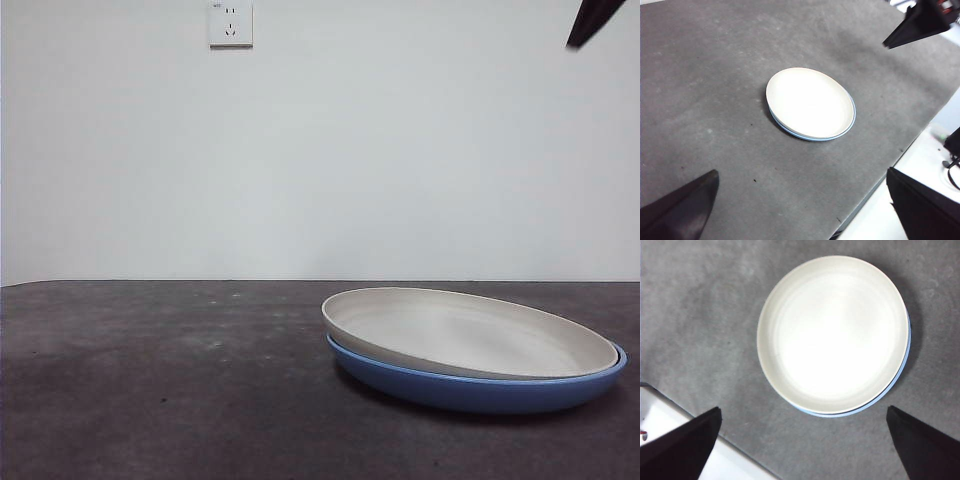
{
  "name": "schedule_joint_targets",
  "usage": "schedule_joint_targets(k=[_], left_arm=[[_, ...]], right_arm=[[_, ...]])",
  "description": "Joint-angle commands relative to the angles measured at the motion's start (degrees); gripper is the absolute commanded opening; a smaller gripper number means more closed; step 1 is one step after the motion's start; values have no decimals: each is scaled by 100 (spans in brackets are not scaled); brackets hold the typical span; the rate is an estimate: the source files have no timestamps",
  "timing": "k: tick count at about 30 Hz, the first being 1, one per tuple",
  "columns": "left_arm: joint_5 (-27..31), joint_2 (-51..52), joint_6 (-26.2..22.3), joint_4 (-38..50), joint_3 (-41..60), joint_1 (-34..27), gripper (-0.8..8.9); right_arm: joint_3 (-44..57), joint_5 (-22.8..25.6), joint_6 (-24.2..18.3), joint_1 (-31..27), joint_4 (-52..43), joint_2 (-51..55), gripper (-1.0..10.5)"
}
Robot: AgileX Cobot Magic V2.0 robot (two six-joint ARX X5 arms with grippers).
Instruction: Pick up the white plate, put it on the blue plate, put it on desk
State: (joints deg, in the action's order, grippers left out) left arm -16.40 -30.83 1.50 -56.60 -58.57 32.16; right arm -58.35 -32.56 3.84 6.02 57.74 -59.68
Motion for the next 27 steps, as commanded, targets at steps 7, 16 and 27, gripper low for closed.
schedule_joint_targets(k=[7,16,27], left_arm=[[-15,380,468,35,4,33,657],[-15,472,719,-122,4,33,657],[-15,472,717,-118,2,33,657]], right_arm=[[-81,4,-221,17,-546,-1093,598],[-79,267,-330,7,-1204,-2273,598],[-79,280,-326,-33,-1873,-3084,598]])
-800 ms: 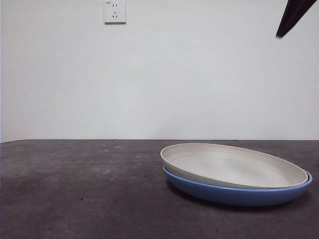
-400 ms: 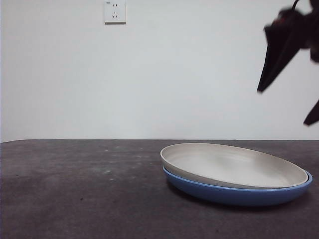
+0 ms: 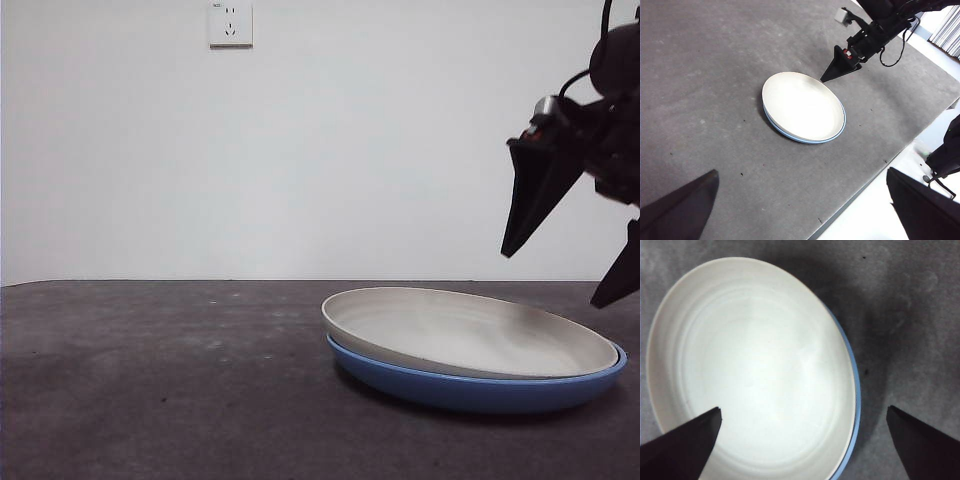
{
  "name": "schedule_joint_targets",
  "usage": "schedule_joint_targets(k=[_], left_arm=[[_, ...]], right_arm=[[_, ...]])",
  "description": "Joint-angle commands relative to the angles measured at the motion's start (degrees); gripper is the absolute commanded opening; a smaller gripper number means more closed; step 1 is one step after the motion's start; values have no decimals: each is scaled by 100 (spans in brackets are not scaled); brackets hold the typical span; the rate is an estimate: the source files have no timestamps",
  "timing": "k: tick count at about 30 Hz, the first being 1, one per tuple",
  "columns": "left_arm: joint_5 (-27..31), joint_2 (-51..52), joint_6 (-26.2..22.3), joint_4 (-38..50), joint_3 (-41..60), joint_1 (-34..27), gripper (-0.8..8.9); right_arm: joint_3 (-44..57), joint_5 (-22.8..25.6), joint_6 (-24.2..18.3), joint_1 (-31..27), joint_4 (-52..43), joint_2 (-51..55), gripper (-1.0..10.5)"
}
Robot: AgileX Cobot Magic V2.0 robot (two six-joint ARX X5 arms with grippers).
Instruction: Pick up the white plate, put it on the blue plate, put it on desk
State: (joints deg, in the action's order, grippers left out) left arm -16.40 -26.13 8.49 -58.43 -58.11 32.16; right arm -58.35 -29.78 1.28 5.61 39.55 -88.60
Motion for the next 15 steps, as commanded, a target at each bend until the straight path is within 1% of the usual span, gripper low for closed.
schedule_joint_targets(k=[1,12,13,15], left_arm=[[-15,2,17,74,-44,33,657],[-15,2,13,105,-44,33,657],[-15,2,13,105,-44,33,657],[-15,2,13,105,-44,33,657]], right_arm=[[-79,2,-72,9,-66,-251,598],[-79,-48,-72,11,-153,-800,596],[-79,-87,-74,11,-157,-828,575],[-79,-188,-92,11,-184,-887,496]])
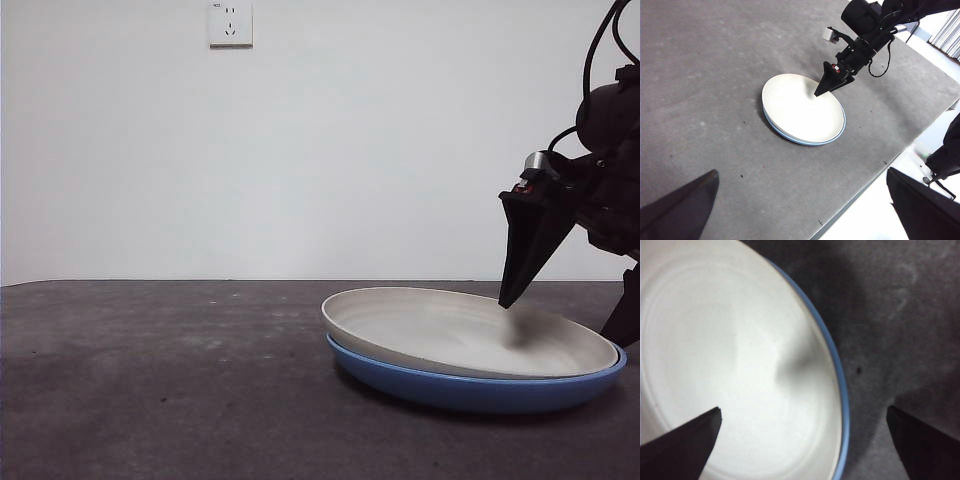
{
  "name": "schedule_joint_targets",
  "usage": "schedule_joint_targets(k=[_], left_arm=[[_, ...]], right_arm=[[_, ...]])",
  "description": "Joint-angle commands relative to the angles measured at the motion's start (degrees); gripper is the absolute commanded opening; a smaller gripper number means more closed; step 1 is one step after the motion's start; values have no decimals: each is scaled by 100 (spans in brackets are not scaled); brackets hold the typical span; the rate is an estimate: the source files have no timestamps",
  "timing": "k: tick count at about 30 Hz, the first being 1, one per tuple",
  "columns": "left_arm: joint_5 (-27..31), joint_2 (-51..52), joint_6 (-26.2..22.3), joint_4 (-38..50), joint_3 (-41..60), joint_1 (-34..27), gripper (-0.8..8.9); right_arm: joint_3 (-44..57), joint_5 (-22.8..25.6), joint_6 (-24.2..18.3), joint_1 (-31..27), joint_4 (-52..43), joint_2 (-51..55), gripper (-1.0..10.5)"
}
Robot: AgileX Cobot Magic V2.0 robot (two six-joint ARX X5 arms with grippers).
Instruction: Pick up the white plate, put it on the blue plate, put it on desk
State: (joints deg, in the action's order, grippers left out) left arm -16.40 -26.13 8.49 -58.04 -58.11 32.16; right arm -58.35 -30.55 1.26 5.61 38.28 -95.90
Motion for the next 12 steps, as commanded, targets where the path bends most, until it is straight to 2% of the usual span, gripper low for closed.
schedule_joint_targets(k=[1,5,12], left_arm=[[-15,2,13,66,-44,33,657],[-15,2,13,66,-44,33,657],[-15,2,13,66,-44,33,657]], right_arm=[[-79,-118,-94,11,-68,-186,471],[-79,-101,-96,11,-85,-234,428],[-79,-90,-101,9,-77,-280,153]])
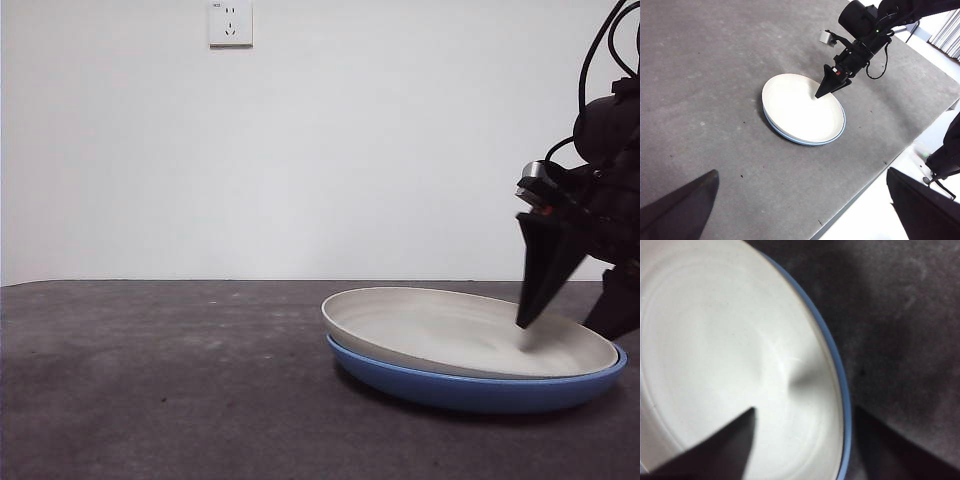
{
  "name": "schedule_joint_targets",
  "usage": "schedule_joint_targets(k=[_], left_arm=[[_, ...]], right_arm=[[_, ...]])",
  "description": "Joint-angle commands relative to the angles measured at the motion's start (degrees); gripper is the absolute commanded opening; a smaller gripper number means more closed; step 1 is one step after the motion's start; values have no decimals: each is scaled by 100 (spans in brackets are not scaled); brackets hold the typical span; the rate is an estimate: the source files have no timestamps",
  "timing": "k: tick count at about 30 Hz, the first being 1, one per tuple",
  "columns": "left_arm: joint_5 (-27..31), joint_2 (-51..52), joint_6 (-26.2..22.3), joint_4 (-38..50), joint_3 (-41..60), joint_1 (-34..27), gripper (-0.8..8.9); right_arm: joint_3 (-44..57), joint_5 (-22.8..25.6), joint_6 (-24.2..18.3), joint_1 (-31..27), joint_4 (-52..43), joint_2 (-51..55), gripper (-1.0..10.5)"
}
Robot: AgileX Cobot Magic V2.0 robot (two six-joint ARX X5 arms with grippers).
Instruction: Pick up the white plate, put it on the blue plate, put it on desk
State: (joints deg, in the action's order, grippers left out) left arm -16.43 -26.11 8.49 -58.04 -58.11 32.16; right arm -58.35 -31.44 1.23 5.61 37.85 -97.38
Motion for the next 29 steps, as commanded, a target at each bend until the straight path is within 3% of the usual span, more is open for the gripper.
schedule_joint_targets(k=[1,5,18,22,29], left_arm=[[-13,0,13,66,-44,33,657],[-13,0,11,66,-44,33,658],[-13,0,11,68,-44,33,657],[-13,0,-7,68,-44,33,657],[-13,0,-7,68,-44,33,658]], right_arm=[[-79,4,-98,9,-33,-131,120],[-79,153,-83,9,-13,-131,13],[-352,-13,201,74,144,136,7],[-645,-297,498,240,337,170,7],[-798,-275,1213,992,28,133,7]])
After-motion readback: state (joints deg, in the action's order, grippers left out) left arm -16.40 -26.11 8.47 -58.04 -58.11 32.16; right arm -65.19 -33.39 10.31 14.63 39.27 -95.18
